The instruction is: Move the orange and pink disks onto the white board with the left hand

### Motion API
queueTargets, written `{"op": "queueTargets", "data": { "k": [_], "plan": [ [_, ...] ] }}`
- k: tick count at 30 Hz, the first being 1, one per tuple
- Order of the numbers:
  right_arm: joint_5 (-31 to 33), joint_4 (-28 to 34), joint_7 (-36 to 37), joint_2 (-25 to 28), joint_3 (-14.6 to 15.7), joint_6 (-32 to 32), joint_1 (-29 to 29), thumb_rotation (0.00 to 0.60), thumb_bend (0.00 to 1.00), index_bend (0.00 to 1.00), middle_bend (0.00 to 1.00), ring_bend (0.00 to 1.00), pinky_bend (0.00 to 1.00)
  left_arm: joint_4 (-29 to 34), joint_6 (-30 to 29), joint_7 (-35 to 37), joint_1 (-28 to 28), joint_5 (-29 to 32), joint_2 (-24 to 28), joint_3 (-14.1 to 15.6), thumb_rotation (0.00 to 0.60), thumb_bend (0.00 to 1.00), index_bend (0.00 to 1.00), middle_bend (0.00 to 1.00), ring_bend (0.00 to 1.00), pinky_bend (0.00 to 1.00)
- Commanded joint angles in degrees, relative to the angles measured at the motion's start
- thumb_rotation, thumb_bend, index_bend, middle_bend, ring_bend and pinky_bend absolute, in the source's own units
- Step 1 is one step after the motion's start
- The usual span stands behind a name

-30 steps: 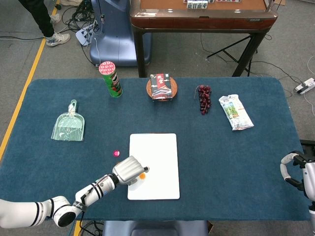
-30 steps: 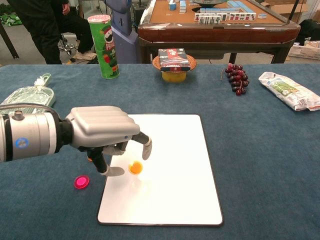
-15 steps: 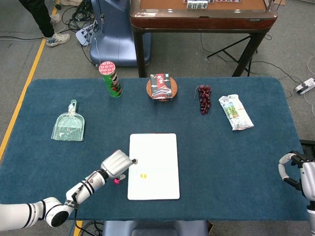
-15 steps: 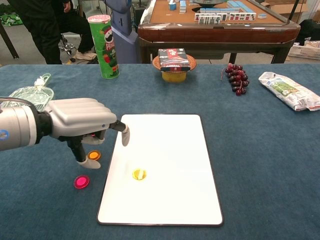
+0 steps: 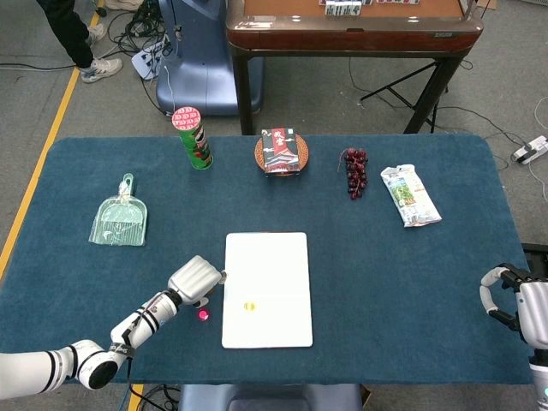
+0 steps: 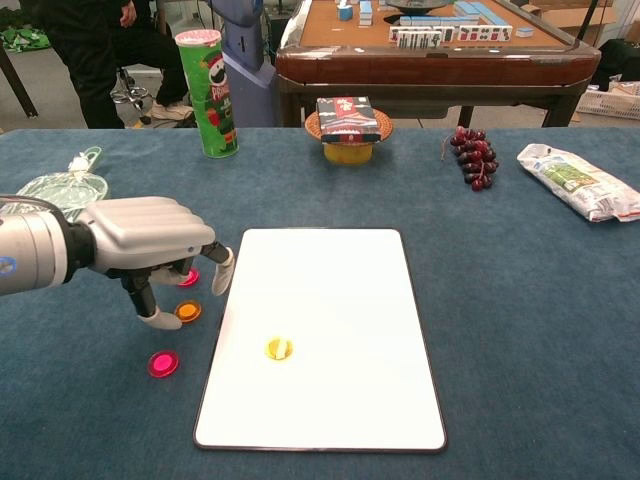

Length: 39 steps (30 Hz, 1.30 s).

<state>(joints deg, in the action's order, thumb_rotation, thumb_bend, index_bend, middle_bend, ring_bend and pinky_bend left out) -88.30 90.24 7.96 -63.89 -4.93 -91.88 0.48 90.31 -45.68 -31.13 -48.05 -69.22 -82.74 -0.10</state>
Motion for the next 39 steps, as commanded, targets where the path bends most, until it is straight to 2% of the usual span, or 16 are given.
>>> {"op": "queueTargets", "data": {
  "k": [1,26,39],
  "plan": [
    [0.06,-0.03,0.06,0.01,-0.04,-0.04,-0.02,0.6,0.39,0.57,0.49,0.54,0.56,-0.73,0.24,-0.42,-0.23,0.73,-0.67,0.01,0.6,0.23,0.51,1.0,1.0,1.0],
    [0.09,-0.03,0.36,0.16,-0.04,0.04,-0.02,0.6,0.39,0.57,0.49,0.54,0.56,-2.89,0.64,-6.38,-2.43,8.91,-2.93,0.36,0.6,0.23,0.54,1.0,1.0,1.0],
    [0.11,-0.03,0.3,0.14,-0.03,0.14,0.04,0.6,0.39,0.57,0.49,0.54,0.56,-3.12,-0.19,-7.04,-2.67,10.37,-2.85,1.21,0.6,0.23,0.56,1.0,1.0,1.0]
  ]
}}
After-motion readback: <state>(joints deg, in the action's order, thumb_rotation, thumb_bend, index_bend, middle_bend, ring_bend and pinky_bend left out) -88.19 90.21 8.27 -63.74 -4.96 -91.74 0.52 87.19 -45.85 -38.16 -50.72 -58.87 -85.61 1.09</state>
